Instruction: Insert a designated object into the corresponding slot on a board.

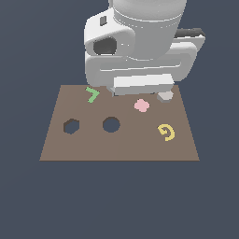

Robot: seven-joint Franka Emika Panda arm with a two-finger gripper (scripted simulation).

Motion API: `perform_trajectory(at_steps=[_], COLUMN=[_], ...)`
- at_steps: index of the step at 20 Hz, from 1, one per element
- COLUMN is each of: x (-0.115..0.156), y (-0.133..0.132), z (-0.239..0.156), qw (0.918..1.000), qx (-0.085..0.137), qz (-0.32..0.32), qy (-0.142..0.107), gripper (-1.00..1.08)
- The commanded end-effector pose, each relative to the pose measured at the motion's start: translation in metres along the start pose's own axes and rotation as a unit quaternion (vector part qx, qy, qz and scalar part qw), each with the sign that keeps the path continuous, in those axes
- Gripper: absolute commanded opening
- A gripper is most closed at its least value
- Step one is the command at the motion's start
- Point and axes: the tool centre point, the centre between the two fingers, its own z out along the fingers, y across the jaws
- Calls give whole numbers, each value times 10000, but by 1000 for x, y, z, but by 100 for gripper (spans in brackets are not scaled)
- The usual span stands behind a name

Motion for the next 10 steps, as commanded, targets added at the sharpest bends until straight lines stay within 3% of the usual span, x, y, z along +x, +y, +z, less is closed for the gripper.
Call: perform_trajectory(at_steps=[1, 5, 10], x=[0, -2, -11], y=[0, -7, -33], z=[0, 5, 24], qw=[10000, 9999, 9987], qx=[0, 4, 18], qz=[0, -104, -517], qy=[0, -5, -25], gripper=[100, 100, 100])
